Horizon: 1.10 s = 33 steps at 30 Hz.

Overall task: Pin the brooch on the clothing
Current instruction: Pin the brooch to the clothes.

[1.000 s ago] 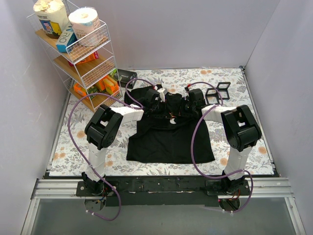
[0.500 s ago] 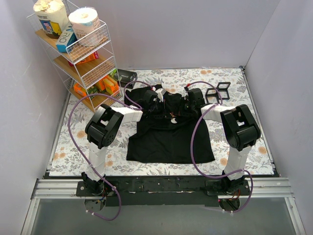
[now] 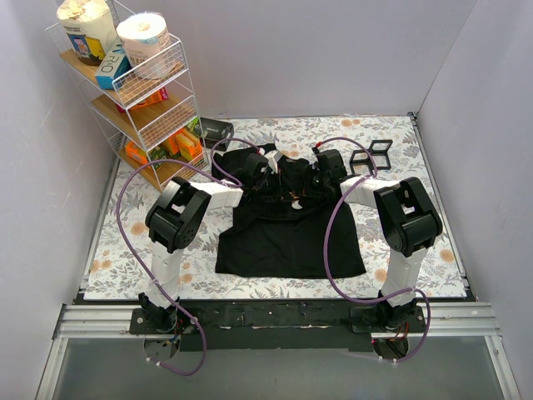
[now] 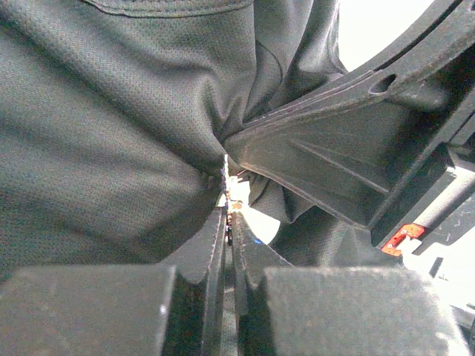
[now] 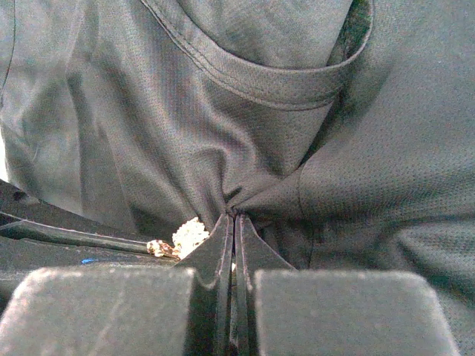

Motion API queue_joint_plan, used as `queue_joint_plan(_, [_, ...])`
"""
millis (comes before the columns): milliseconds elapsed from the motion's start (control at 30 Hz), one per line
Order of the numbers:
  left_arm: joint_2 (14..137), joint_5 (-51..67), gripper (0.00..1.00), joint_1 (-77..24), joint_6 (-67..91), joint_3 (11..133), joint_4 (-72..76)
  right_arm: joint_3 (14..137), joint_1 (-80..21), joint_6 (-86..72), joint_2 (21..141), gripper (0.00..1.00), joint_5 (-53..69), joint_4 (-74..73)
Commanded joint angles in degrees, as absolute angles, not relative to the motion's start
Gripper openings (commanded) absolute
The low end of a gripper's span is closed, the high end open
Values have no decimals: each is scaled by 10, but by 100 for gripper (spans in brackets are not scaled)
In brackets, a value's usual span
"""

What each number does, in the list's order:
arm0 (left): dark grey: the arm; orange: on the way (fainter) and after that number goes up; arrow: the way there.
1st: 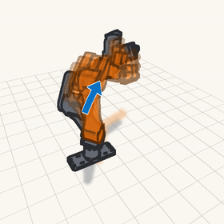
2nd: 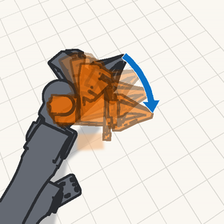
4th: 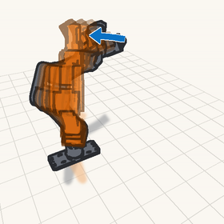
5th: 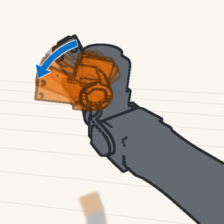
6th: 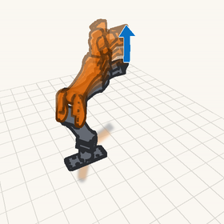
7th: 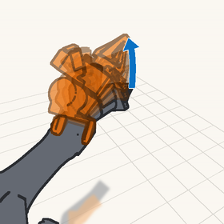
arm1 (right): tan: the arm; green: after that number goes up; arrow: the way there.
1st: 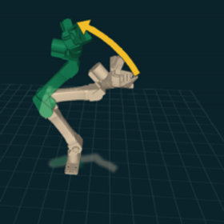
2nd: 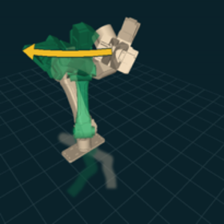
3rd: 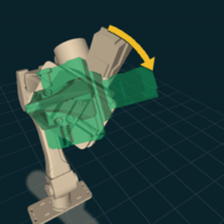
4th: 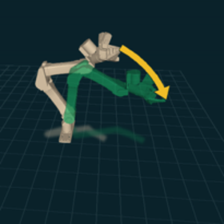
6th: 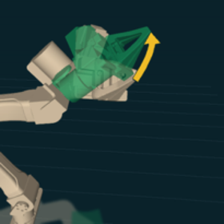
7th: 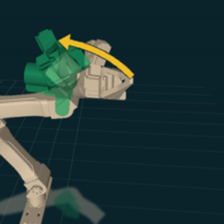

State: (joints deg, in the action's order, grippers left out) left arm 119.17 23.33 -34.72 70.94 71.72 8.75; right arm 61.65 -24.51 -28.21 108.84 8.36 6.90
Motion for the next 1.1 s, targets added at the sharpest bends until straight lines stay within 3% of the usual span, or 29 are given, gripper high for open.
queue_joint_plan(0, [1200, 301, 0, -381, 710, 715, 97, 640, -271, -285, 1094, 1, 130, 100])
queue_joint_plan(567, [1195, 356, 0, -381, 713, 700, 144, 641, -270, -254, 1080, 1, 191, 103])
queue_joint_plan(800, [1173, 309, 0, -379, 704, 700, 127, 656, -269, -258, 1064, 3, 169, 74])
queue_joint_plan(967, [1143, 299, 0, -358, 713, 685, 128, 662, -262, -244, 1020, 36, 139, 39])
queue_joint_plan(1000, [1138, 301, 0, -356, 714, 682, 132, 660, -260, -243, 1012, 48, 137, 36])
queue_joint_plan(1067, [1129, 307, 0, -352, 720, 668, 146, 652, -256, -243, 992, 51, 134, 33])
